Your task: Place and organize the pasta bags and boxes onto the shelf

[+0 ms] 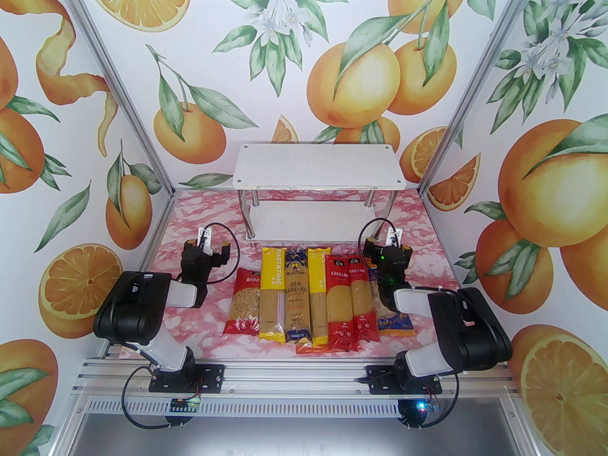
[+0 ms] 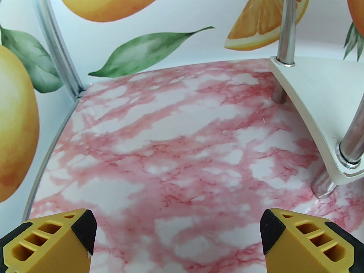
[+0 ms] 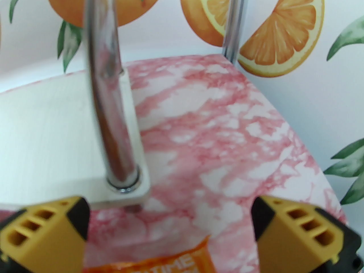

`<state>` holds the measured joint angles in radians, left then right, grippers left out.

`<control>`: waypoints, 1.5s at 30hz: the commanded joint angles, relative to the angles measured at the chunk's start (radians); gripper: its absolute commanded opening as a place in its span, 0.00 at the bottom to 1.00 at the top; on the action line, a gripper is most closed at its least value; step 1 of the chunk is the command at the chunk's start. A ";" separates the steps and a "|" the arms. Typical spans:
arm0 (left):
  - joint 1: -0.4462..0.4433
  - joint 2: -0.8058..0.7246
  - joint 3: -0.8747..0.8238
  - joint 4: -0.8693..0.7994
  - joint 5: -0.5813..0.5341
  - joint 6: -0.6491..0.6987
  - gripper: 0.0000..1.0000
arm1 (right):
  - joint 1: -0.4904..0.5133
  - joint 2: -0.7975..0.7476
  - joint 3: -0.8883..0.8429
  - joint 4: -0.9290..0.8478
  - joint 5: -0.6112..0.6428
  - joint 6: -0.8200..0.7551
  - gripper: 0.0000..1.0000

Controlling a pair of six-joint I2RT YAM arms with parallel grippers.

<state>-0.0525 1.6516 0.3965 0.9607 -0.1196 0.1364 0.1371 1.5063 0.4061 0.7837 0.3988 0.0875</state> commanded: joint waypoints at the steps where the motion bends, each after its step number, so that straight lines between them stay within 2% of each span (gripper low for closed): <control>1: 0.004 -0.009 0.021 0.007 0.013 -0.011 1.00 | 0.005 0.011 0.021 0.031 -0.021 -0.012 1.00; 20: 0.005 -0.006 0.024 0.005 0.015 -0.011 1.00 | -0.001 0.011 0.027 0.022 -0.030 -0.008 1.00; 21: 0.005 -0.009 0.025 0.004 0.020 -0.009 1.00 | -0.003 0.011 0.027 0.019 -0.036 -0.006 1.00; 23: 0.004 -0.009 0.032 -0.014 0.103 0.014 1.00 | -0.009 0.011 0.027 0.016 -0.046 -0.002 1.00; 25: 0.009 -0.009 0.035 -0.015 0.115 0.015 1.00 | -0.016 0.009 0.028 0.011 -0.062 0.002 1.00; 26: 0.012 -0.008 0.037 -0.019 0.121 0.012 0.98 | -0.021 0.008 0.028 0.009 -0.069 0.005 1.00; 29: 0.017 -0.009 0.038 -0.020 0.129 0.008 0.81 | -0.026 0.006 0.028 0.009 -0.080 0.008 1.00; 30: 0.020 -0.009 0.038 -0.023 0.134 0.006 0.78 | -0.026 0.003 0.049 -0.028 -0.062 0.011 1.00; 33: 0.022 -0.020 0.049 -0.039 0.134 0.003 0.65 | -0.028 -0.047 0.222 -0.367 -0.074 0.008 1.00; 34: 0.022 -0.040 0.067 -0.093 0.139 0.006 0.61 | -0.027 -0.067 0.268 -0.443 -0.109 -0.002 1.00; 36: 0.022 -0.110 0.162 -0.322 0.144 0.005 0.53 | -0.027 -0.132 0.339 -0.559 -0.187 -0.010 1.00; 38: 0.022 -0.158 0.246 -0.492 0.151 -0.004 0.49 | -0.025 -0.199 0.380 -0.643 -0.230 0.002 1.00; 41: 0.012 -0.231 0.301 -0.609 0.179 -0.076 0.48 | -0.023 -0.304 0.413 -0.781 -0.309 0.031 1.00; 45: -0.064 -0.355 0.346 -0.799 0.126 -0.167 0.48 | 0.020 -0.448 0.408 -0.953 -0.387 0.083 1.00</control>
<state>-0.0662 1.3655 0.7094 0.3882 0.0216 0.0521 0.1242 1.1133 0.8104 0.0635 0.1135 0.1272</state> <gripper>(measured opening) 0.479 0.997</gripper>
